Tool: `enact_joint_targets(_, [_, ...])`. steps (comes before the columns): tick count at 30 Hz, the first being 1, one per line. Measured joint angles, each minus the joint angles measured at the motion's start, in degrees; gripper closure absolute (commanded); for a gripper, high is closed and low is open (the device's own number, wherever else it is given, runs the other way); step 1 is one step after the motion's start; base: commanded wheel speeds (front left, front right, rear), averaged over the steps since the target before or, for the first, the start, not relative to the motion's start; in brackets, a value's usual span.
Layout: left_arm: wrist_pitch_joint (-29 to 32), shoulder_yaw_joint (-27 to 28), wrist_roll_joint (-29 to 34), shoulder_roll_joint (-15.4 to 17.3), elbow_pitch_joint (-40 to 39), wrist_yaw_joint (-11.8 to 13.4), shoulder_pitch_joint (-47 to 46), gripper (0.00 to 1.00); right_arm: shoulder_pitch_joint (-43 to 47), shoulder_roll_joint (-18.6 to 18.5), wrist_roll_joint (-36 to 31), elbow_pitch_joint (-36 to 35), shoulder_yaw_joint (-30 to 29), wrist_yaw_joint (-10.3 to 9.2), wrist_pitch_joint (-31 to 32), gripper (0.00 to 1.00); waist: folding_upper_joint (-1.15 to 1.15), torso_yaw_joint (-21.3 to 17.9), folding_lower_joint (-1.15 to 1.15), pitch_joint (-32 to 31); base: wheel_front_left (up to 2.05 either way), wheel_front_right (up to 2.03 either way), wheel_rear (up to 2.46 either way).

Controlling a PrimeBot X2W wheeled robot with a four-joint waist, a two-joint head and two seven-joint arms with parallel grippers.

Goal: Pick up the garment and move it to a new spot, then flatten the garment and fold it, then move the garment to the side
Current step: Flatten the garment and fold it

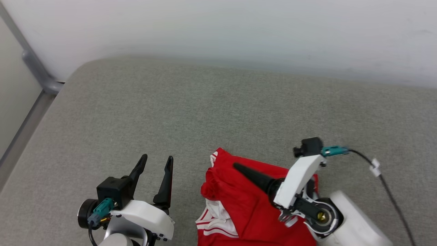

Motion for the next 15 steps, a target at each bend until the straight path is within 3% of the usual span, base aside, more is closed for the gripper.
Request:
enact_joint_targets(7, [-0.1,0.6,0.1,0.2,0.1,0.7,1.0,0.00,0.1,-7.6,-19.6,-1.9,-0.5,0.00,-15.9,0.00,0.00,-2.9,0.00,-0.9,0.00,0.00,0.00])
enact_joint_targets(15, [-0.4,2.3,0.1,0.8,-0.3,2.5,2.4,0.00,6.7,-11.0,-39.8,-2.4,-15.2,0.00,-26.1,0.00,0.00,-7.1,0.00,-2.0,0.00,0.00,0.00])
